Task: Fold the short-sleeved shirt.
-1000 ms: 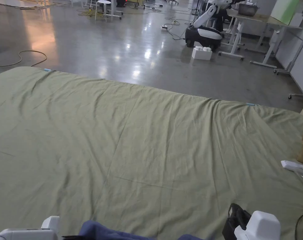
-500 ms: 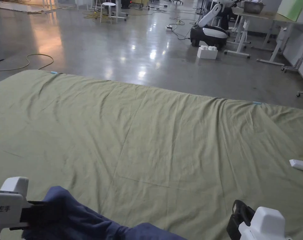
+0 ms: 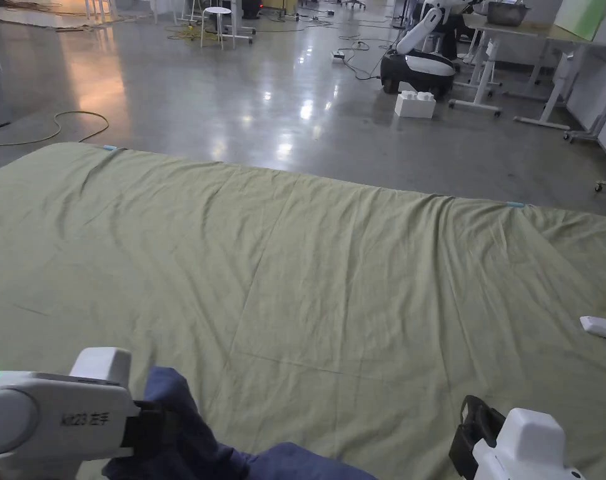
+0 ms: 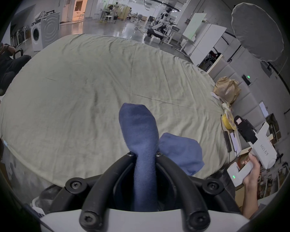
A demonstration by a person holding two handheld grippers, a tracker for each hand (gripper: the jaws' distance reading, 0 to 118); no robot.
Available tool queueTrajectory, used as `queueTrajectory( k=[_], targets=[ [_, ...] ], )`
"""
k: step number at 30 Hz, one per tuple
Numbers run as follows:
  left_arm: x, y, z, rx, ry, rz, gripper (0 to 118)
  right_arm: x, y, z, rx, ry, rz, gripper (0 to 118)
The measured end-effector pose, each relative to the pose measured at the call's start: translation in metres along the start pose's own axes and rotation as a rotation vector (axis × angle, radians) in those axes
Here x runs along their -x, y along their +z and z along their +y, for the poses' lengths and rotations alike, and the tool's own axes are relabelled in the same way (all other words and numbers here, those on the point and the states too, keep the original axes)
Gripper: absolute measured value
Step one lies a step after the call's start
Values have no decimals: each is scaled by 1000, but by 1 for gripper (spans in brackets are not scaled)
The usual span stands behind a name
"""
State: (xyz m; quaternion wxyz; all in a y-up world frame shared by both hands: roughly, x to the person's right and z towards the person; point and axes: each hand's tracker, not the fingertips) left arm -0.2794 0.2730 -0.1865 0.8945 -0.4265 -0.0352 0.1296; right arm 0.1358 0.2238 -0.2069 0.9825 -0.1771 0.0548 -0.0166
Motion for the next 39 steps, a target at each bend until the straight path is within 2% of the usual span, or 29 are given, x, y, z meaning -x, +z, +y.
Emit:
queueTrajectory(
  k=[1, 6, 16, 28, 31, 35, 36, 39],
  targets=[
    [-7, -1, -2, 43, 25, -35, 12, -1, 0, 0, 1, 1, -2, 0],
    [-37, -7, -3, 48, -14, -6, 12, -6, 3, -1, 5, 0, -14, 0],
    [-111, -39, -22, 114, -24, -106, 12, -14, 4, -3, 12, -6, -33, 0],
    [-179, -119, -68, 221, -12, -116, 14, -14, 5, -10, 31, -12, -31, 0],
    [-184, -128, -77, 230, -2, -136, 25, -14, 4, -12, 37, -15, -33, 0],
    [-180, -126, -76, 216, 55, -212, 62, -17, 4, -13, 41, -16, -32, 0],
    [-177, -122, -73, 221, 65, -228, 66, -17, 4, -13, 41, -14, -33, 0],
    [-171, -109, -60, 174, 48, -240, 67, -20, 4, -13, 43, -15, -36, 0]
  ],
)
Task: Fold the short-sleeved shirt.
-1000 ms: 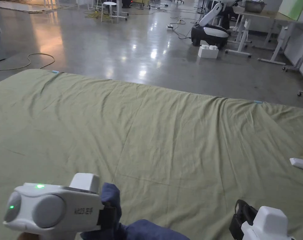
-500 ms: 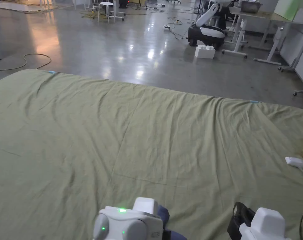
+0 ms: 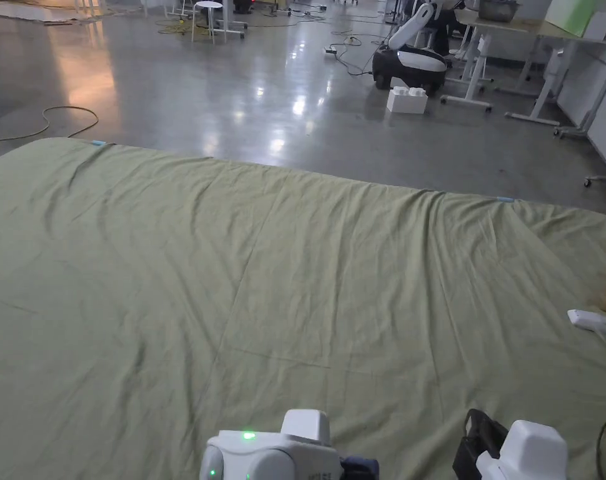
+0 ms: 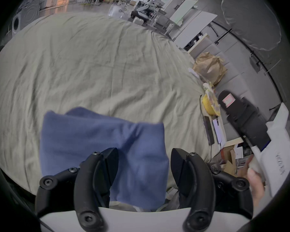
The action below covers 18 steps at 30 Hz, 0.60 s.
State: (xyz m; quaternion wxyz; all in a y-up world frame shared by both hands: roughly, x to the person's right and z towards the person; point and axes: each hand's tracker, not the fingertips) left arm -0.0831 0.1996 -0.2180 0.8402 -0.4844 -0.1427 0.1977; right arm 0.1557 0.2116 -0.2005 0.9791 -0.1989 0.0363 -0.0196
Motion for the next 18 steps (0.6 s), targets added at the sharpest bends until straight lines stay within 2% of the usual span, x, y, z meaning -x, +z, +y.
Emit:
queueTrajectory(
  k=[4, 6, 7, 8, 9, 14, 18],
  targets=[
    [2, -2, 1, -47, -27, 57, 66, -2, 1, 1, -2, -8, -5, 0],
    [15, 9, 7, -11, -45, 91, 61, -2, 1, 2, -2, -8, -6, 0],
    [20, 8, 4, 10, -53, 102, 51, -2, 1, 2, -2, -8, -6, 0],
    [26, 5, -3, 59, -43, 76, 31, -2, 0, 1, -2, -8, -6, 0],
    [27, -2, 3, 91, -25, 54, 20, -2, 0, 1, -1, -9, -6, 0],
    [32, -16, -23, 163, -17, -92, 16, -1, -1, -1, 5, -6, -3, 0],
    [20, -36, -21, 145, -41, -61, 13, 0, -2, -2, 12, -1, -3, 0]
  ],
)
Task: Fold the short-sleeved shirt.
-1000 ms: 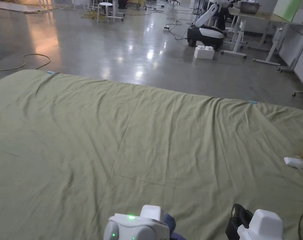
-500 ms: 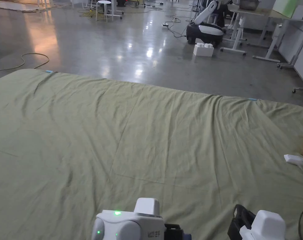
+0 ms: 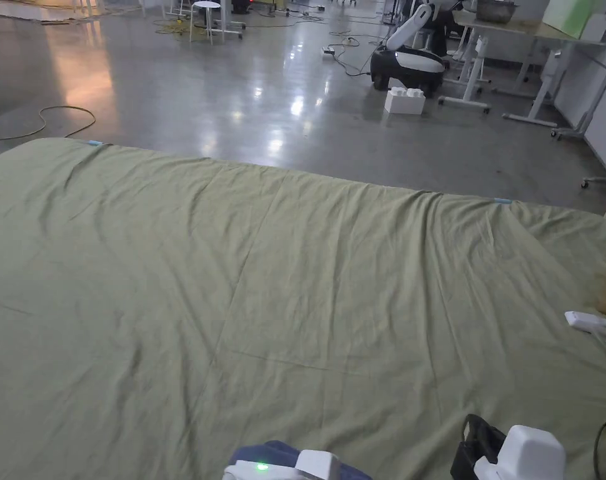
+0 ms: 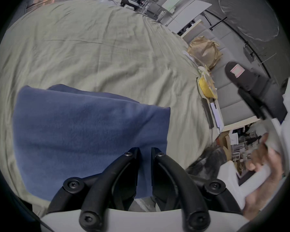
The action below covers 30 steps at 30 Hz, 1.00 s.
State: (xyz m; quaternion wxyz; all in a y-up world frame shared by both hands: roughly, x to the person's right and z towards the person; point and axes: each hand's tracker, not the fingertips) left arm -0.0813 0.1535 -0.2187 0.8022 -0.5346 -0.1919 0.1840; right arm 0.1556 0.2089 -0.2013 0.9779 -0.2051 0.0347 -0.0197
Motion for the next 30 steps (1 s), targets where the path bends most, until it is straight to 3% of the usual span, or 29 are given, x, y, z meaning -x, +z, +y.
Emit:
queueTrajectory(
  k=[2, 4, 10, 11, 13, 18, 23, 30],
  targets=[
    [20, 7, 2, -10, 22, 21, 10, 0, 0, 0, 1, 0, -2, 0],
    [-5, -40, -12, -29, 34, 33, 8, -1, 0, 0, 0, -2, -3, 0],
    [-33, -32, -50, -63, -76, 59, 8, -1, 1, 3, -6, -3, -3, 0],
    [-11, -35, -17, -67, -88, 38, 8, 0, 1, 4, -10, 0, -2, 0],
    [13, -12, -11, -78, -101, 0, 8, 1, 2, 8, -23, 2, 1, 0],
    [37, 56, 14, -333, -130, -14, 8, 9, 1, 22, -91, 10, -10, 0],
    [26, 112, 31, -691, -188, 235, 8, 24, 0, 39, -170, 46, -20, 0],
    [47, 159, 28, -996, -280, 546, 8, 46, 2, 55, -311, 94, -45, 0]
  ],
)
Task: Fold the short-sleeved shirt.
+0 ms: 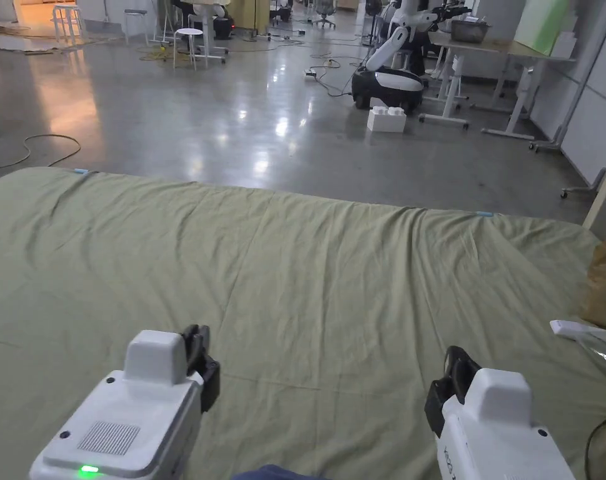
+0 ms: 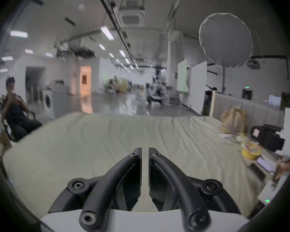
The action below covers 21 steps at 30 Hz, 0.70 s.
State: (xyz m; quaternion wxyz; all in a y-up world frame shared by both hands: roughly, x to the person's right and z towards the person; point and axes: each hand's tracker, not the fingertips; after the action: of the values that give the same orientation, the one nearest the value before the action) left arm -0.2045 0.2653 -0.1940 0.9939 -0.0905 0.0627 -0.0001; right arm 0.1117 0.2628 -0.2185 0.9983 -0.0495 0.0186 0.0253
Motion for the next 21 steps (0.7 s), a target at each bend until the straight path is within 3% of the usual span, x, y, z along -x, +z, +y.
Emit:
queueTrajectory(
  k=[3, 13, 16, 21],
  targets=[
    [4, 3, 2, -63, -14, 75, 8, 7, 3, 10, -105, 69, -17, 0],
    [25, 0, 0, -80, -10, 132, 8, 6, 6, 14, -66, 43, -14, 1],
    [31, -2, -6, -26, 2, 115, 8, 12, 17, -1, 41, -24, 44, 1],
    [39, -4, -33, 107, 13, 64, 8, 48, 46, -47, 177, 11, 184, 1]
  ],
)
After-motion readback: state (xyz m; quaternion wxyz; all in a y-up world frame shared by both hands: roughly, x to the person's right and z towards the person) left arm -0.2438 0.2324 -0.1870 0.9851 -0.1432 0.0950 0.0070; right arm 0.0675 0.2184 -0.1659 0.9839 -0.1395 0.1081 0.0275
